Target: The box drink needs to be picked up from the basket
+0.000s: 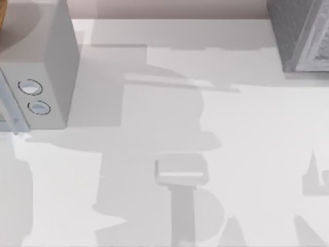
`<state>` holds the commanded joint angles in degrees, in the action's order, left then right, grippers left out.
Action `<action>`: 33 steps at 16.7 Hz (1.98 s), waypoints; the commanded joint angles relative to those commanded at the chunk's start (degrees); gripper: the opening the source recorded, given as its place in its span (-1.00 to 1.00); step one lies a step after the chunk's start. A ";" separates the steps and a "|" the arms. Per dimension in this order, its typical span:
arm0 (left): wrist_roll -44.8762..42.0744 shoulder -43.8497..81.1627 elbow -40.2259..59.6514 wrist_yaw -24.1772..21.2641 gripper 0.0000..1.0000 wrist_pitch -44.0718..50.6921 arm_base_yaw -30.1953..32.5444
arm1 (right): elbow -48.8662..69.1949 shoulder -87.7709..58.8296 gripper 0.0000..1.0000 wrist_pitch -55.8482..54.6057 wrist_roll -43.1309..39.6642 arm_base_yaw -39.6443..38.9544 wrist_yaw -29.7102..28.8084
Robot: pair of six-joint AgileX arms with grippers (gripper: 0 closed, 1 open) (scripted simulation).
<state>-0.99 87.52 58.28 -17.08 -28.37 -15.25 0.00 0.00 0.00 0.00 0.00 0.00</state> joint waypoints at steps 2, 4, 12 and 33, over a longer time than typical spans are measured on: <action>0.00 0.00 0.00 0.00 -0.51 0.00 0.00 | 0.00 0.00 1.00 0.00 0.00 0.00 0.00; 0.00 0.00 0.00 0.00 -0.81 0.00 0.00 | 0.00 0.00 1.00 0.00 0.00 0.00 0.00; 0.00 0.00 0.00 0.00 -1.00 0.00 0.00 | 0.00 0.00 1.00 0.00 0.00 0.00 0.00; -0.89 0.30 36.02 0.19 -1.00 33.42 0.05 | 0.00 0.00 1.00 0.00 0.00 0.00 0.00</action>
<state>-1.89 87.83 94.29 -16.89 5.06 -15.20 0.00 0.00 0.00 0.00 0.00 0.00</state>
